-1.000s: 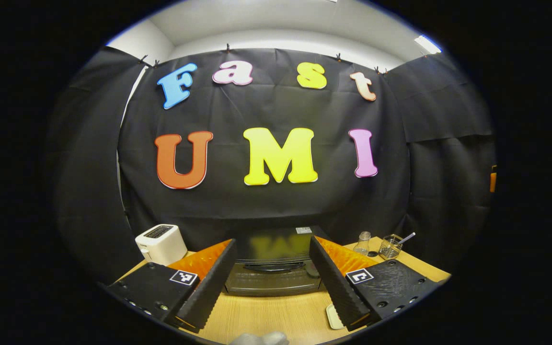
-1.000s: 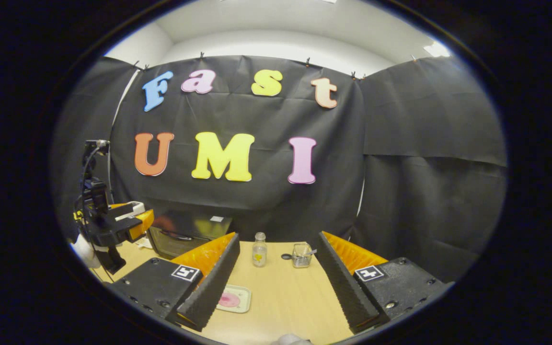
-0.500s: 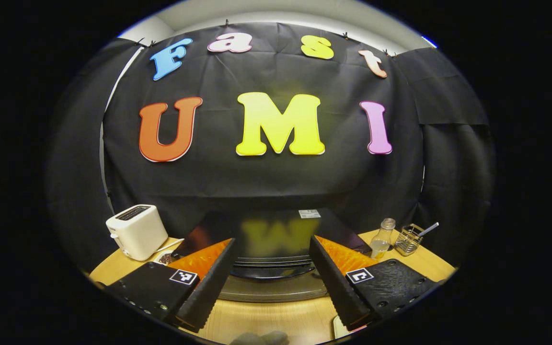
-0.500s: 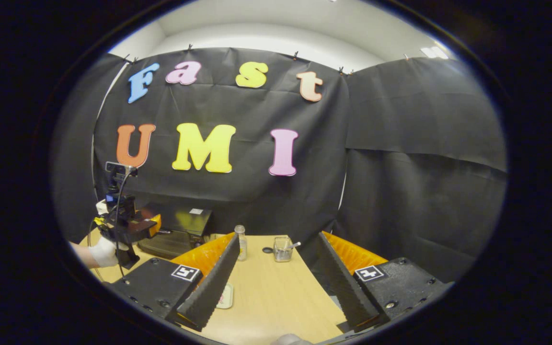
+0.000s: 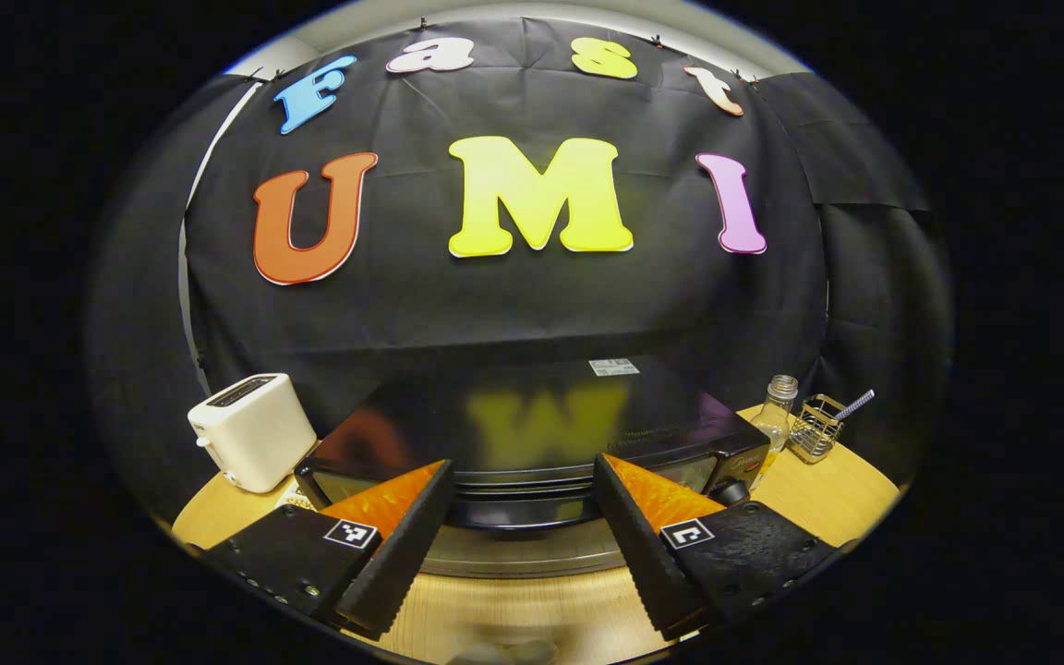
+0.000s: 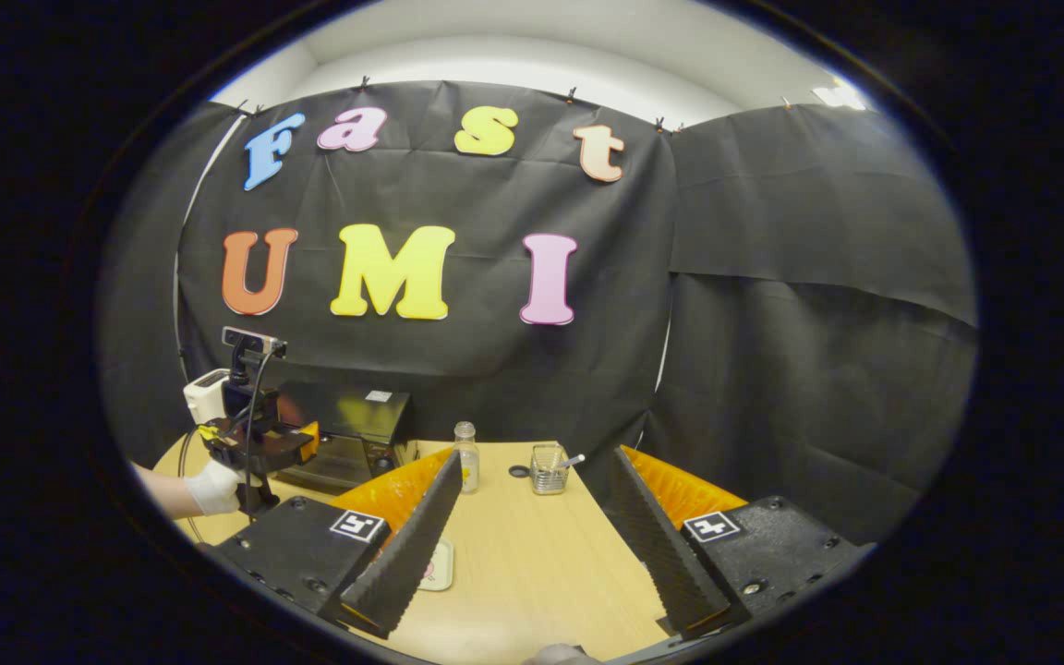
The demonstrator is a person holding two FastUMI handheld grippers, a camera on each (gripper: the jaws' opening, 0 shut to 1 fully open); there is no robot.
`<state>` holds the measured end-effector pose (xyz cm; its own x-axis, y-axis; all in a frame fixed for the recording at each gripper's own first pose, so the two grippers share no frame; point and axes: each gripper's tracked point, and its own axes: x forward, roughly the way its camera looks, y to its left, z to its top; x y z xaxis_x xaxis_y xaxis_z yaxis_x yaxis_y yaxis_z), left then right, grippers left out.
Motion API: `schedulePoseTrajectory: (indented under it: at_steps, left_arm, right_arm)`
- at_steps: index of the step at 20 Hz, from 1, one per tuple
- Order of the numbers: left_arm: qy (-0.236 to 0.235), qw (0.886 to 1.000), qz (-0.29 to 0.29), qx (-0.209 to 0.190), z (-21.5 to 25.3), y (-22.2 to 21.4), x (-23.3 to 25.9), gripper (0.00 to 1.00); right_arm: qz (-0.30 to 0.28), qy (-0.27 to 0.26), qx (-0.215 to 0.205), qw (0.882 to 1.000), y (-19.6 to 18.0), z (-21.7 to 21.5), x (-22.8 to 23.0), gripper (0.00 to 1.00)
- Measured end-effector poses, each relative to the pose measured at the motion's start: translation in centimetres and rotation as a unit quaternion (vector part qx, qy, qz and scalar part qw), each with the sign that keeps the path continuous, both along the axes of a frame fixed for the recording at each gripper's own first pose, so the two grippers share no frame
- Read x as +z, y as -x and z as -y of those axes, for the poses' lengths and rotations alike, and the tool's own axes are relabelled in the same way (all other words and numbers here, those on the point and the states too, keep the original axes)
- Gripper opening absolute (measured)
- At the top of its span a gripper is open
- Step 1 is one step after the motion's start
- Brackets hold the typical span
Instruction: Open the electric oven with the left hand, put the food in, and close the electric oven.
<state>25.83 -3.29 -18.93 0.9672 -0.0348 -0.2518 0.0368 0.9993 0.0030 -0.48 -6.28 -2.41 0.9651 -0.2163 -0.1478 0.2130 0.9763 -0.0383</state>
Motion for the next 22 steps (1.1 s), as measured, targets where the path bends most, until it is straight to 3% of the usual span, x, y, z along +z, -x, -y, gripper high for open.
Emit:
schedulePoseTrajectory:
  at_steps: [11, 22]
  left_arm:
    - [-0.001, 1.000, -0.021, -0.002, 0.3, 5.2, -1.3, 0.96]
    - [0.002, 0.996, -0.084, -0.010, 0.5, 12.4, -6.4, 0.95]
  right_arm:
    - [-0.015, -0.013, 0.017, 1.000, 1.3, -0.6, -1.3, 1.00]
    - [-0.022, -0.012, 0.033, 0.999, 4.3, -1.1, -2.1, 1.00]
